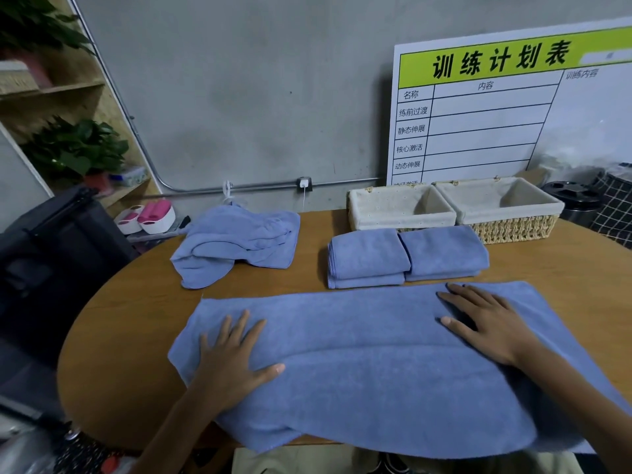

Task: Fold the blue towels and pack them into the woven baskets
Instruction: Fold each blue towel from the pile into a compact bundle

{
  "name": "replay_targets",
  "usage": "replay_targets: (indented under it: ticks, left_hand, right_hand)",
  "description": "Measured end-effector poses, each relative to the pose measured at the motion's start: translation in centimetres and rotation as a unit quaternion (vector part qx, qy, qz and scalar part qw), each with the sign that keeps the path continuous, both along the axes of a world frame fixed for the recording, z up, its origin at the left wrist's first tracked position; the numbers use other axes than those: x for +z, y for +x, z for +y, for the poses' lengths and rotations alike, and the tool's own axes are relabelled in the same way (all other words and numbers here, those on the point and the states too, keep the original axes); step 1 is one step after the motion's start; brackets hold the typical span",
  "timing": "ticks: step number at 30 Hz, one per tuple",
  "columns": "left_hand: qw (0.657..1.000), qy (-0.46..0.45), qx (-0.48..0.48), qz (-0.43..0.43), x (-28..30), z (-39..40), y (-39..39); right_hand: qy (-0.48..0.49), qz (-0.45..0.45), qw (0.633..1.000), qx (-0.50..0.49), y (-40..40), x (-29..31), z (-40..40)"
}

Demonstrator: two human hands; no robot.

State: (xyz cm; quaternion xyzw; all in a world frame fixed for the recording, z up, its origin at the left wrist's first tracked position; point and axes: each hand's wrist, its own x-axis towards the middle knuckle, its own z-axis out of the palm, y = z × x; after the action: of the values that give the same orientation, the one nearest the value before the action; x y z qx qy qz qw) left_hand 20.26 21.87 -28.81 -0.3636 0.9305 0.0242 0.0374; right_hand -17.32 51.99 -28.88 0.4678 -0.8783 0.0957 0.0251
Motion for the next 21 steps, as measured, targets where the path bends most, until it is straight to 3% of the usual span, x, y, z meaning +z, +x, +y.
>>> replay_targets:
  ticks: [6, 11, 17, 21]
  left_hand:
    - [0.999, 0.035, -0.012, 0.031, 0.0, -0.6, -0.5]
    - [0.969, -0.06, -0.074, 0.229, -0.4, -1.2, 0.6]
    - [0.975, -0.047, -0.077, 0.204, -1.0, -0.9, -0.3]
    - [0.961, -0.095, -0.086, 0.247, 0.0, -1.6, 0.4]
  right_hand:
    - [-0.016, -0.005, 1.0, 0.017, -1.2, 0.5, -0.7]
    - [-0.163, 0.089, 0.979, 0.082, 1.7, 2.2, -1.6]
    - [-0.173, -0.028, 0.939, 0.297, 16.0, 2.6, -10.5]
    - [-0.135, -0.082, 0.935, 0.316, 21.4, 0.7, -15.6]
